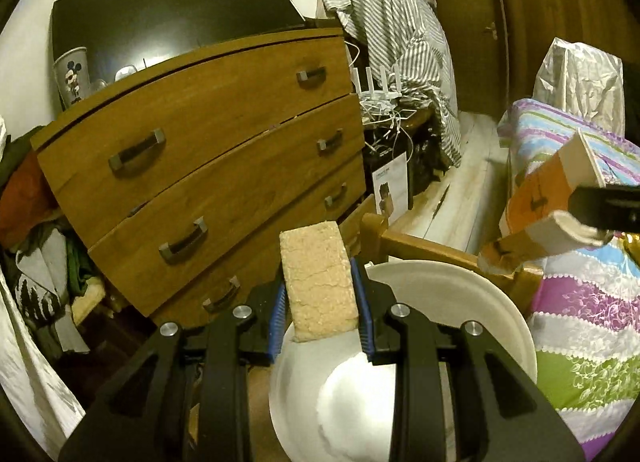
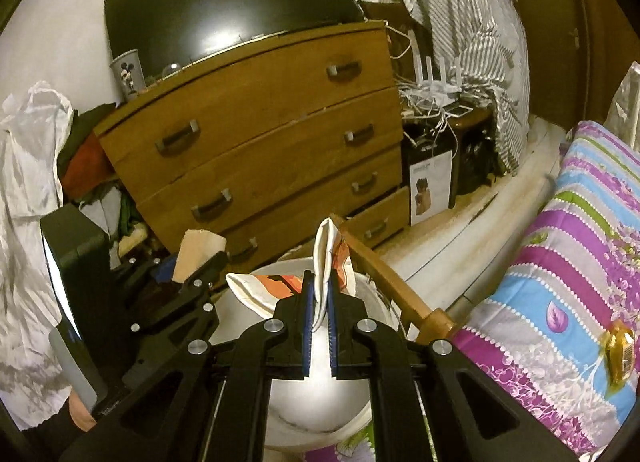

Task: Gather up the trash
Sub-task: 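Carry both items to the white bucket and open both tools to drop them, then grasp the white medicine box with the left tool while the right tool grasps bubble wrap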

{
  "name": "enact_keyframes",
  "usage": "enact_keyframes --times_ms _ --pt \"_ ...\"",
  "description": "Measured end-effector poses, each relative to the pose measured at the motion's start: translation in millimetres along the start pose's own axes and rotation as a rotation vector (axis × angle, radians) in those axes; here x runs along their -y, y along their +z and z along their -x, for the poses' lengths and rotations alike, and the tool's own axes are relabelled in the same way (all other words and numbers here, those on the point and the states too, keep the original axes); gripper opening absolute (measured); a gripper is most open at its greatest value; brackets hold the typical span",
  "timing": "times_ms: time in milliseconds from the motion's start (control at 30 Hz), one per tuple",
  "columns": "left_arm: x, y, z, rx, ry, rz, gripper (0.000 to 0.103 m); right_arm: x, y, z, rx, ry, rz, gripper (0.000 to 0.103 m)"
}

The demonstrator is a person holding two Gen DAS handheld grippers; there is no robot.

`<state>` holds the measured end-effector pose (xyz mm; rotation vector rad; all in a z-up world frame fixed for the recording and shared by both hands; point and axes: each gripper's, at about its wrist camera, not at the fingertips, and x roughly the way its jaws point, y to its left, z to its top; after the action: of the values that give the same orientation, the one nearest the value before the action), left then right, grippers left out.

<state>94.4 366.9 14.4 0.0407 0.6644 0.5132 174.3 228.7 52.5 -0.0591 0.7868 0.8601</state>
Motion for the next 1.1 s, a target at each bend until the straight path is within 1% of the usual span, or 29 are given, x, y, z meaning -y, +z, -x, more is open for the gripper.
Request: enact_keyframes --times_ms 333,367,400,433,467,500,567,633,733,867,1000,1067,1100 --pt "1.9 -6.8 -14.8 -0.031 -0.013 -0.007 0.029 -2.0 -10.7 -11.3 -0.041 0.009 0.006 0.008" --pt "2.7 -7.2 -17.3 -0.038 -0.029 -0.005 0.029 -1.7 -11.2 -15.8 -0.058 0.023 0.006 0.009" --pt "2.9 -7.8 -21.5 -0.05 -0.053 -0.004 0.03 -1.4 -12.2 -19.1 -0.067 0.03 0.004 0.013" --pt "2.4 -8.4 -29.7 -0.086 -0.076 -0.003 0.043 0.3 -13.2 -24.3 -0.083 0.022 -0.007 0.017" --pt "0.5 -9.2 -37.0 -0.122 -0.085 0.008 0.056 2.2 -14.7 -28.2 -0.09 0.013 -0.016 0.025" --pt "-4.6 -10.4 -41.6 -0.139 -0.101 0.041 0.074 3.6 -16.4 -30.1 -0.087 0.004 -0.018 0.027" --pt "-9.7 -13.2 -41.0 -0.121 -0.116 0.064 0.074 6.6 -20.0 -31.1 -0.086 -0.009 -0.017 0.027" --pt "-11.8 -15.6 -41.0 -0.119 -0.112 0.065 0.074 8.5 -22.8 -31.4 -0.084 -0.017 -0.014 0.027" --pt "-14.4 -19.6 -43.7 -0.134 -0.109 0.085 0.074 13.1 -26.6 -31.4 -0.083 -0.025 -0.022 0.027" --pt "-12.2 -24.2 -42.2 -0.14 -0.094 0.08 0.074 15.9 -33.3 -24.6 -0.064 -0.043 -0.021 0.027" --pt "-8.5 -27.3 -31.2 -0.126 -0.091 0.088 0.074 17.6 -48.4 -11.9 -0.028 -0.081 -0.024 0.027" --pt "-2.4 -29.3 -19.1 -0.093 -0.069 0.081 0.075 17.6 -60.5 1.5 0.02 -0.135 -0.015 0.027" --pt "1.5 -29.6 -13.5 -0.078 -0.061 0.077 0.077 18.4 -68.6 11.8 0.059 -0.171 -0.015 0.027"
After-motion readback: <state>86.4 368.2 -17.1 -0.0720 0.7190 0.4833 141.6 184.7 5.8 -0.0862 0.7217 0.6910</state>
